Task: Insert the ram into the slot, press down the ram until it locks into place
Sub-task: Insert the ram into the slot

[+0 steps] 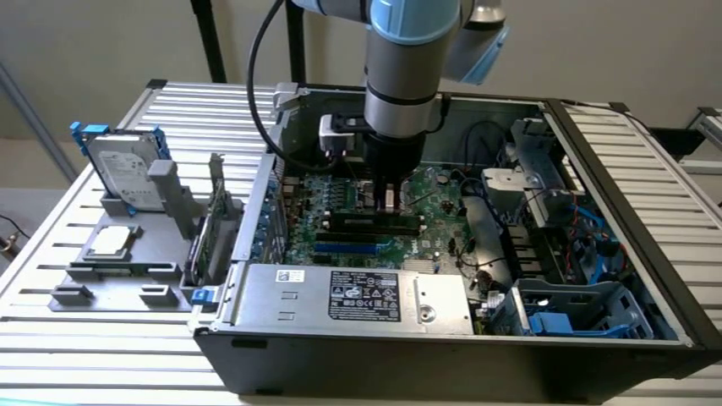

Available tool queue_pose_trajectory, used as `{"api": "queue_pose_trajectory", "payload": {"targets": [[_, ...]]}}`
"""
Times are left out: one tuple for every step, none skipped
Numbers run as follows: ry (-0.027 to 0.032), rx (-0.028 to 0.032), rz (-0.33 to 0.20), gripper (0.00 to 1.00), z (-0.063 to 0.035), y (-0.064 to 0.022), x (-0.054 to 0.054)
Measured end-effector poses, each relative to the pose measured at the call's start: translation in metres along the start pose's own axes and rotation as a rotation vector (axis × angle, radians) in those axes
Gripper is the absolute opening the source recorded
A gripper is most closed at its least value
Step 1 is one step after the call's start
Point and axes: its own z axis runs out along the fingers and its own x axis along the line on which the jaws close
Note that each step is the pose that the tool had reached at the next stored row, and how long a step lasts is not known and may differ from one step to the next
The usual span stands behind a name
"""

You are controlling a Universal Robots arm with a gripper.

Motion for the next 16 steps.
{"api": "queue_pose_trajectory", "payload": {"targets": [[0.0001, 0.0000, 0.000, 0.14, 0.0004, 0.0000, 0.000], [0.0001, 0.0000, 0.000, 0.14, 0.0008, 0.0001, 0.000], [0.0002, 0.0000, 0.000, 0.14, 0.0011, 0.0001, 0.000], [0.0003, 0.0000, 0.000, 0.14, 0.0015, 0.0002, 0.000], [0.0006, -0.0001, 0.000, 0.14, 0.0016, 0.0003, 0.000], [0.0006, -0.0007, 0.000, 0.14, 0.0017, 0.0004, 0.000], [0.0008, -0.0004, 0.000, 0.15, 0.0017, 0.0004, 0.000], [0.0007, -0.0001, 0.000, 0.15, 0.0015, 0.0004, 0.000], [0.0004, -0.0002, 0.000, 0.22, -0.0001, 0.0004, 0.000], [0.0004, -0.0013, 0.000, 0.22, -0.0030, 0.0004, 0.000], [0.0006, -0.0024, 0.000, 0.22, -0.0060, 0.0003, 0.000], [0.0006, -0.0035, 0.000, 0.22, -0.0092, 0.0004, 0.000], [0.0005, -0.0046, 0.000, 0.22, -0.0119, 0.0004, 0.000], [0.0006, -0.0057, 0.000, 0.22, -0.0146, 0.0005, 0.000], [0.0008, -0.0069, 0.000, 0.22, -0.0171, 0.0005, 0.000], [0.0007, -0.0080, 0.000, 0.20, -0.0195, 0.0007, 0.000]]}}
